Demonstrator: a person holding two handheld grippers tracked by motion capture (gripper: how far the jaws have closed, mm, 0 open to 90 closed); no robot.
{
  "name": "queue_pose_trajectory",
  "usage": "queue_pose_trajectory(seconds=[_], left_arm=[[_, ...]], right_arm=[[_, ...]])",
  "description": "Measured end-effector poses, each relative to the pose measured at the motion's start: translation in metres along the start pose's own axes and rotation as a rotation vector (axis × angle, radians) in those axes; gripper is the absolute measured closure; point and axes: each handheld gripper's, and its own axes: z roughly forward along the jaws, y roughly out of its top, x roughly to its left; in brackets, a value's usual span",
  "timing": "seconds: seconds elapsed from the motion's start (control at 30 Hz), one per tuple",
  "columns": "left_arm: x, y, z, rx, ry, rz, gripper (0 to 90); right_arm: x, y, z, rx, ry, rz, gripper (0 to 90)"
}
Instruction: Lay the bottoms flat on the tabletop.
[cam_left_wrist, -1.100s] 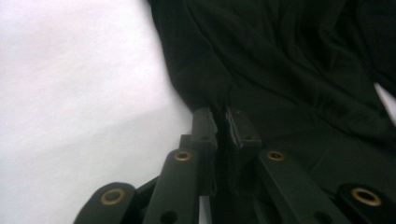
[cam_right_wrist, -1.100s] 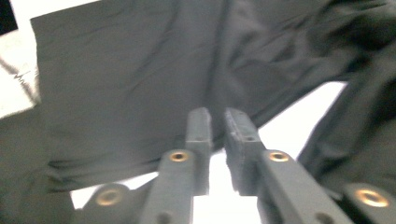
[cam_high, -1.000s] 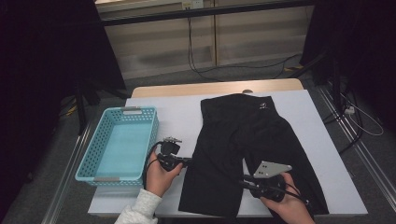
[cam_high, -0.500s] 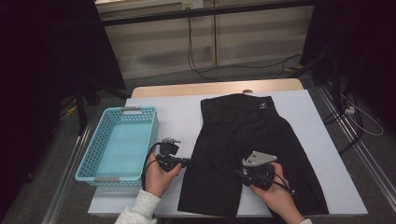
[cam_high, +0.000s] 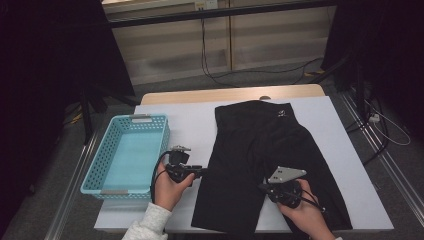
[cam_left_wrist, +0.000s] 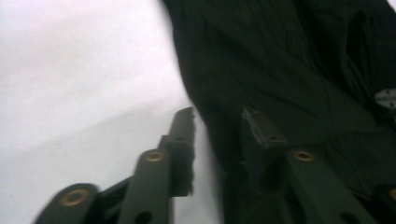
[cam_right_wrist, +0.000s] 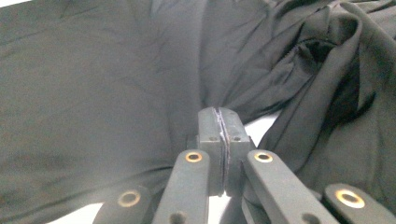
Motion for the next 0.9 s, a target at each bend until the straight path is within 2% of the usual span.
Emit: queue_pose_trajectory(seconds=[0.1, 0.17, 0.27, 0.33, 0.47, 0.57, 0.63, 0.7, 0.73, 0.8, 0.9], left_arm=[[0.001, 0.002, 0.001, -0.009, 0.008, 0.017, 55.0], [0.003, 0.003, 0.006, -0.013, 0.019, 0.009, 52.9], [0.004, 0.005, 0.013, -0.025, 0.038, 0.019, 50.4], [0.004, 0.007, 0.019, -0.029, 0.033, 0.015, 49.9], [0.003, 0.012, 0.029, -0.026, 0.054, 0.041, 48.3], [0.000, 0.017, 0.037, -0.050, 0.084, 0.059, 46.1], [-0.002, 0.020, 0.042, -0.049, 0.079, 0.074, 44.4], [-0.005, 0.022, 0.046, -0.050, 0.090, 0.081, 48.9], [-0.005, 0.023, 0.047, -0.044, 0.078, 0.080, 51.1], [-0.006, 0.025, 0.048, -0.038, 0.052, 0.045, 55.8], [-0.008, 0.025, 0.051, -0.019, 0.025, 0.027, 67.0]], right_arm=[[-0.001, -0.003, -0.005, 0.003, -0.007, 0.001, 89.0], [-0.003, -0.005, -0.006, 0.006, -0.017, 0.013, 88.9], [-0.003, -0.006, -0.007, 0.005, -0.016, 0.013, 88.8], [-0.003, -0.006, -0.006, 0.004, -0.013, 0.013, 88.8], [-0.002, -0.006, -0.006, 0.004, -0.010, 0.005, 88.8], [-0.001, -0.007, -0.007, 0.007, -0.010, 0.001, 88.8], [-0.001, -0.008, -0.007, -0.001, -0.009, 0.000, 88.6], [-0.002, -0.008, -0.007, -0.004, -0.007, -0.001, 88.6], [-0.002, -0.008, -0.007, -0.005, -0.007, -0.002, 88.5], [-0.001, -0.008, -0.007, -0.005, -0.007, -0.001, 88.5], [0.000, -0.008, -0.006, -0.005, -0.005, -0.004, 88.4]])
